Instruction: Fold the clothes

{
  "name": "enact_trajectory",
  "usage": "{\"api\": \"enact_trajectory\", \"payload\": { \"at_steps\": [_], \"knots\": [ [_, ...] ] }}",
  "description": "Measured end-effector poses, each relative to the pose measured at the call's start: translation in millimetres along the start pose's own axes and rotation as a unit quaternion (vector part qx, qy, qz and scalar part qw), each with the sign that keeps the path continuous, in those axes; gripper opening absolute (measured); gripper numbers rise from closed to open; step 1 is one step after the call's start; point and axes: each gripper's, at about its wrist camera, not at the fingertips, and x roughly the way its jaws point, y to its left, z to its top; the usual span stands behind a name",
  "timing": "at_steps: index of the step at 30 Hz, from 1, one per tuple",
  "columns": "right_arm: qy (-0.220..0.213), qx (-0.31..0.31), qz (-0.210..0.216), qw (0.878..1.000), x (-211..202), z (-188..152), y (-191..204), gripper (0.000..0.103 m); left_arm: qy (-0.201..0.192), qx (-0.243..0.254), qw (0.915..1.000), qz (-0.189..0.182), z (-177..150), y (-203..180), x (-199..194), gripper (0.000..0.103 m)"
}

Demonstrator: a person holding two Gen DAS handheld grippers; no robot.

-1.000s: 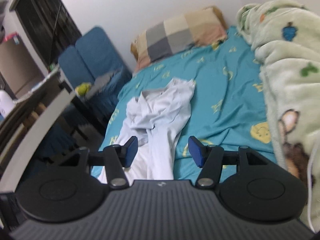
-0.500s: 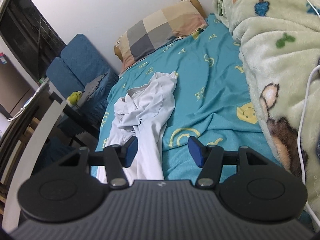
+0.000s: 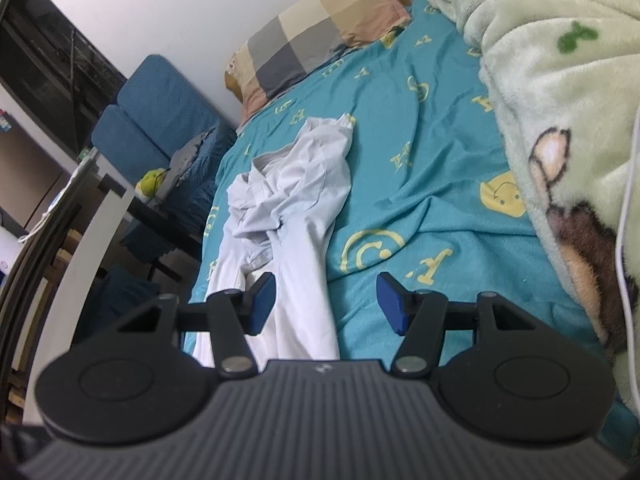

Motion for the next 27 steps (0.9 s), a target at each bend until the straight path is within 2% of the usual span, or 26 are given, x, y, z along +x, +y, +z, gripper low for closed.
{"api": "enact_trajectory", "payload": {
  "at_steps": [3, 7, 8, 11, 12, 13, 15, 17, 21, 22, 25, 27],
  "knots": [
    [0.012, -0.003, 0.004, 1.000, 4.7, -1.2, 2.8, 0.059, 0.009, -0.007, 0.9991, 0.040, 6.3, 22.6, -24.3, 0.002],
    [0.037, -0.019, 0.000, 0.999, 12.3, -5.7, 10.7, 0.059, 0.041, -0.032, 0.9934, 0.102, 8.2, 60.7, -21.1, 0.002],
    [0.047, -0.025, 0.001, 0.999, 15.2, -7.8, 13.4, 0.059, 0.045, -0.035, 0.9923, 0.110, 8.9, 66.7, -18.8, 0.002],
    [0.084, -0.041, 0.003, 0.996, 25.3, -16.0, 20.8, 0.059, 0.042, -0.043, 0.9930, 0.102, 16.0, 76.5, -21.9, 0.004],
    [0.098, -0.045, 0.004, 0.994, 28.4, -19.3, 23.2, 0.059, 0.040, -0.046, 0.9935, 0.097, 18.9, 78.9, -25.1, 0.010],
    [0.112, -0.048, 0.006, 0.993, 31.1, -22.9, 25.6, 0.059, 0.039, -0.046, 0.9941, 0.090, 21.9, 81.3, -29.3, 0.024],
    [0.139, -0.060, 0.009, 0.988, 35.8, -30.9, 31.3, 0.059, 0.035, -0.043, 0.9944, 0.089, 28.3, 87.7, -39.7, 0.041],
    [0.165, -0.074, 0.004, 0.983, 39.8, -40.1, 37.5, 0.059, 0.029, -0.041, 0.9931, 0.105, 32.6, 99.9, -52.1, 0.049],
    [0.204, -0.086, -0.013, 0.975, 45.9, -54.9, 47.7, 0.060, 0.029, -0.035, 0.9860, 0.160, 50.8, 131.3, -69.2, 0.076],
    [0.211, -0.088, -0.018, 0.973, 47.3, -57.8, 50.1, 0.063, 0.032, -0.030, 0.9832, 0.177, 55.6, 139.6, -71.3, 0.082],
    [0.234, -0.070, -0.028, 0.969, 51.6, -66.3, 52.0, 0.066, 0.062, -0.003, 0.9771, 0.204, 69.1, 161.8, -66.8, 0.083],
    [0.252, -0.053, -0.033, 0.966, 55.0, -73.3, 52.3, 0.066, 0.094, 0.006, 0.9737, 0.207, 74.0, 176.9, -58.1, 0.085]
  ]
}}
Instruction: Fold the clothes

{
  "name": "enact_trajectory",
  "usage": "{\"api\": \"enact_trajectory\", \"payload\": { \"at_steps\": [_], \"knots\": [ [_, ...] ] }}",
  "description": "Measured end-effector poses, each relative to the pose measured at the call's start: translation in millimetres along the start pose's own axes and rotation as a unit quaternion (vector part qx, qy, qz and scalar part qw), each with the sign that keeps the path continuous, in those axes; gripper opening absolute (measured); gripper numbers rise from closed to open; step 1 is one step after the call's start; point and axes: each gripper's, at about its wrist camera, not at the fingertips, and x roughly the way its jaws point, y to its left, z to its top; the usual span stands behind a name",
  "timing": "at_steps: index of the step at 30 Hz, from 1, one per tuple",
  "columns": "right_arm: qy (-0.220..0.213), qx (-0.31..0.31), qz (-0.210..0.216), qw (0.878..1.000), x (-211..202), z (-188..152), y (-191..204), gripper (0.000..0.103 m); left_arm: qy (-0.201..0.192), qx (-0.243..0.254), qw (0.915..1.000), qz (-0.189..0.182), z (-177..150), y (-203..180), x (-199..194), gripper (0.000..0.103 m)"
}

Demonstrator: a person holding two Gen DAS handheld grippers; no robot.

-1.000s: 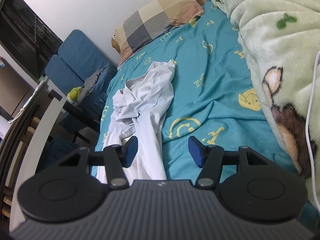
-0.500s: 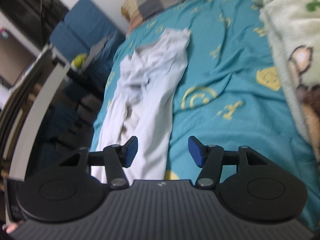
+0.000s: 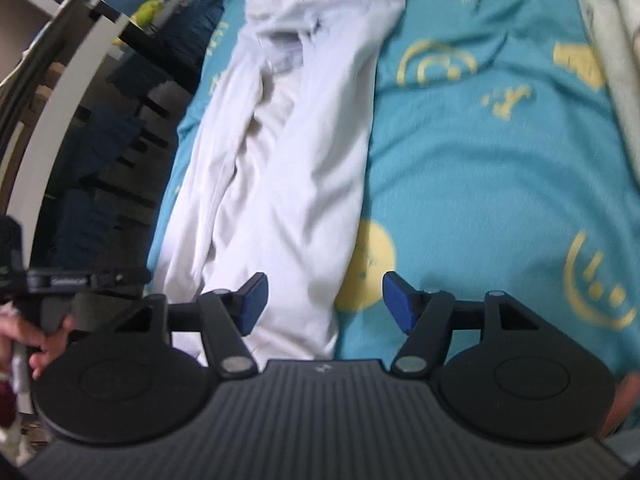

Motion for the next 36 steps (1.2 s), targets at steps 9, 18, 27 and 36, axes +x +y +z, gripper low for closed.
{"api": "enact_trajectory", "payload": {
  "at_steps": [9, 18, 27, 36],
  "knots": [
    [0.104, 0.014, -0.024, 0.994, 51.9, -32.7, 19.2, 0.065, 0.117, 0.058, 0.9893, -0.065, -4.0, 16.5, 39.3, 0.090],
    [0.133, -0.031, -0.029, 0.990, 69.8, -56.7, 46.3, 0.066, 0.168, 0.118, 0.9756, -0.078, -16.4, -9.0, 33.5, 0.086],
    [0.081, -0.081, -0.028, 0.993, 34.8, -70.1, 55.8, 0.013, 0.103, 0.137, 0.9852, -0.011, -23.6, -21.9, -14.2, 0.009],
    [-0.034, -0.074, 0.004, 0.997, -81.8, -52.1, 36.6, 0.013, -0.067, 0.019, 0.9883, -0.136, -44.4, -61.4, -133.2, 0.009]
  ]
}}
